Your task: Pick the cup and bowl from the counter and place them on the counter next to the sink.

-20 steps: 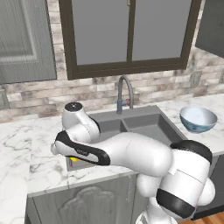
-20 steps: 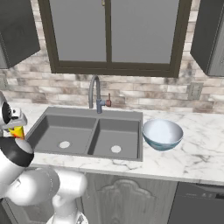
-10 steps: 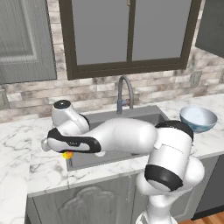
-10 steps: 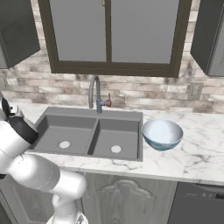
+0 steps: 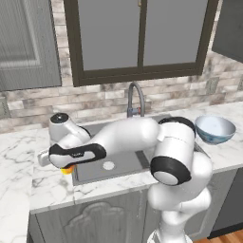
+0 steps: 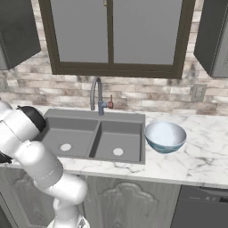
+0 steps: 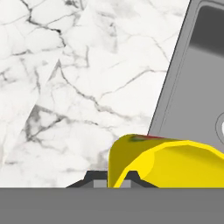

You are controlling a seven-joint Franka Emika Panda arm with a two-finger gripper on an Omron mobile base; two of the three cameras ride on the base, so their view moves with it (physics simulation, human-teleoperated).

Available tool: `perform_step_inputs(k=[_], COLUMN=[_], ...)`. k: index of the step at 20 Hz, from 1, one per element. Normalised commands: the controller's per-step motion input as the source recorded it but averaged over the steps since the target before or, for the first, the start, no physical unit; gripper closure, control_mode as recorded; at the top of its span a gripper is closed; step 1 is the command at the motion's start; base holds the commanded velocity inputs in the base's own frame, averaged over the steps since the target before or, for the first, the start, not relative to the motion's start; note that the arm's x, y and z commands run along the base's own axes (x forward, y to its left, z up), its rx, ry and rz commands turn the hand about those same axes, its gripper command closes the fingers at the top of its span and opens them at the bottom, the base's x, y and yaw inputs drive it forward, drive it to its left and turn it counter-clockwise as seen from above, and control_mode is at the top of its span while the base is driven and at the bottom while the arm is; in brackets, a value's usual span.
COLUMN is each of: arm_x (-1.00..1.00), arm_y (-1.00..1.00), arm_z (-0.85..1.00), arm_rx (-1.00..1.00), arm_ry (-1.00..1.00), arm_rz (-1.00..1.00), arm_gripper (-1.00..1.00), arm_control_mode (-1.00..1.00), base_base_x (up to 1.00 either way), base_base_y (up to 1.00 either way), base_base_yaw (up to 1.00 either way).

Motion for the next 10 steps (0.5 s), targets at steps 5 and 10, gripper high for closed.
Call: perform_step_inputs(k=[5,10], arm_x=[0.24,0.21], arm_y=[0.13,0.11], arm_z=[-0.28,-0.22], arm_rx=[0.00,0.00], arm_ry=[0.00,0.00], arm_rz=[-0.02,-0.02], arm_gripper=[1.00,1.00], arm_control_mode=[-1.00,-1.00], base_base_x=[0.00,0.00], base_base_y=[0.00,0.00], base_base_yaw=[0.00,0.00])
